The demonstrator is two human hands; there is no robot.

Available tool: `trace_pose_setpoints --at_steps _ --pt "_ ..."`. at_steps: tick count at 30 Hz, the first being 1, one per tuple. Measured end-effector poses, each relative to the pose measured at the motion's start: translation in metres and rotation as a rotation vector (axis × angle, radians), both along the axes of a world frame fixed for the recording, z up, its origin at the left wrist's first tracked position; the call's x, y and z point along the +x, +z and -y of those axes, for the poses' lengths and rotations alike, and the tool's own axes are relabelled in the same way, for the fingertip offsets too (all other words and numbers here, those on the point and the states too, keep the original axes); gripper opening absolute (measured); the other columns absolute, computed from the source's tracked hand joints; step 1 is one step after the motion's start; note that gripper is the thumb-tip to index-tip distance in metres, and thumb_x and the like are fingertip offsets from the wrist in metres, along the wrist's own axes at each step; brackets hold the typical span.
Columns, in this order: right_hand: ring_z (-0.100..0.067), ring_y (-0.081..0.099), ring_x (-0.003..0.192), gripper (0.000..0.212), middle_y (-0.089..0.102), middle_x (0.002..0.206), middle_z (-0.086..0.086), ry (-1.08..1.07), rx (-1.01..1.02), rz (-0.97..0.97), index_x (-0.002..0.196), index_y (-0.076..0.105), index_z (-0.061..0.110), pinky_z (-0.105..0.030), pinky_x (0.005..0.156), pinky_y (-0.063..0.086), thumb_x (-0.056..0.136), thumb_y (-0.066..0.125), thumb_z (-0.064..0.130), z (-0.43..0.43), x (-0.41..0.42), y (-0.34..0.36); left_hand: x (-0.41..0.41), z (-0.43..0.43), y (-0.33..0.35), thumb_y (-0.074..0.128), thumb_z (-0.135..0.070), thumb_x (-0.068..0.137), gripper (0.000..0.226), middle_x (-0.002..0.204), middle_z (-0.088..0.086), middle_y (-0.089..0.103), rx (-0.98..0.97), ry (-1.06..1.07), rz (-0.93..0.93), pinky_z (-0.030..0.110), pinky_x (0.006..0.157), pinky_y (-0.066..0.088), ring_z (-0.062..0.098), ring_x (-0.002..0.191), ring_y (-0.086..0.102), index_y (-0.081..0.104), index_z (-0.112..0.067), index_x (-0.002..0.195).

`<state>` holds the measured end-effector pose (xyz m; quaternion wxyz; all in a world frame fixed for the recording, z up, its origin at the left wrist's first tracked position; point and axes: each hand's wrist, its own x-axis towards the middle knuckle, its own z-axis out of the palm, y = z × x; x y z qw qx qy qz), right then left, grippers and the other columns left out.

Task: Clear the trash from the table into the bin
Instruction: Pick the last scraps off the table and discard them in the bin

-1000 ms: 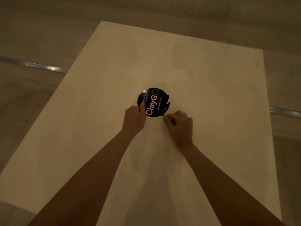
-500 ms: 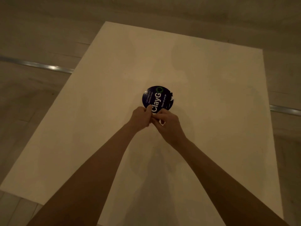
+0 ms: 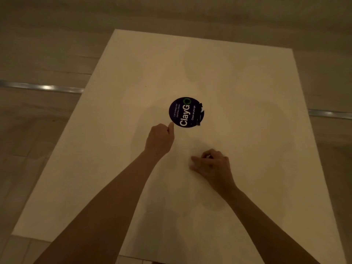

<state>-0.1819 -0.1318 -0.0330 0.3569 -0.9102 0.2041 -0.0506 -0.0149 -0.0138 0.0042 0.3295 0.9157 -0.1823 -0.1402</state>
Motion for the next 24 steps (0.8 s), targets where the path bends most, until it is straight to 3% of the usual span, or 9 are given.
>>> trace_pose_setpoints --at_steps 3,9,13,18,21,24 --pt "-0.006 0.046 0.085 0.019 0.054 0.091 0.016 -0.074 -0.028 0.031 0.091 0.073 0.042 -0.023 0.073 0.018 0.073 0.071 0.048 -0.009 -0.001 0.0 -0.002 -0.005 -0.002 0.034 -0.03 0.1 0.054 0.054 0.012 0.044 0.009 -0.002 0.016 0.036 0.06 0.038 0.028 0.055 0.046 0.043 -0.003 0.054" --pt "-0.013 0.049 0.079 0.009 0.059 0.084 0.009 -0.126 -0.052 0.068 0.083 0.076 0.037 -0.033 0.078 0.029 0.075 0.073 0.04 -0.021 0.005 -0.002 -0.009 -0.009 -0.005 0.034 -0.031 0.1 0.054 0.052 0.009 0.045 0.003 -0.007 0.011 0.033 0.058 0.036 0.026 0.055 0.047 0.044 -0.004 0.054" --pt "-0.016 0.052 0.08 0.008 0.062 0.084 0.004 -0.054 -0.138 0.068 0.085 0.075 0.024 -0.029 0.073 0.032 0.081 0.071 0.029 -0.029 0.008 -0.003 -0.012 -0.012 -0.007 0.033 -0.032 0.1 0.059 0.045 0.002 0.038 0.007 -0.02 0.018 0.033 0.057 0.036 0.024 0.051 0.045 0.035 -0.01 0.046" --pt "-0.019 0.055 0.086 0.012 0.06 0.089 -0.002 -0.018 -0.116 0.034 0.091 0.071 0.014 -0.028 0.078 0.039 0.089 0.062 0.022 -0.035 0.016 0.001 -0.011 -0.02 -0.004 0.033 -0.034 0.1 0.061 0.061 0.017 0.063 -0.01 0.011 -0.03 0.039 0.069 0.052 0.032 0.063 0.061 0.06 0.005 0.061" --pt "-0.011 0.051 0.083 0.01 0.059 0.09 0.001 0.002 -0.048 0.073 0.092 0.069 0.016 -0.037 0.081 0.047 0.089 0.062 0.021 -0.042 0.025 0.01 -0.011 -0.022 0.0 0.035 -0.033 0.099 0.062 0.048 0.002 0.056 -0.008 -0.025 -0.087 0.033 0.073 0.052 0.023 0.055 0.058 0.066 0.001 0.059" --pt "-0.008 0.05 0.079 0.009 0.057 0.088 0.004 0.056 -0.008 0.166 0.094 0.068 0.017 -0.038 0.075 0.049 0.088 0.063 0.019 -0.052 0.038 0.021 -0.011 -0.022 0.001 0.035 -0.032 0.099 0.06 0.059 0.012 0.064 0.009 -0.066 -0.175 0.031 0.074 0.048 0.026 0.062 0.06 0.065 0.001 0.06"
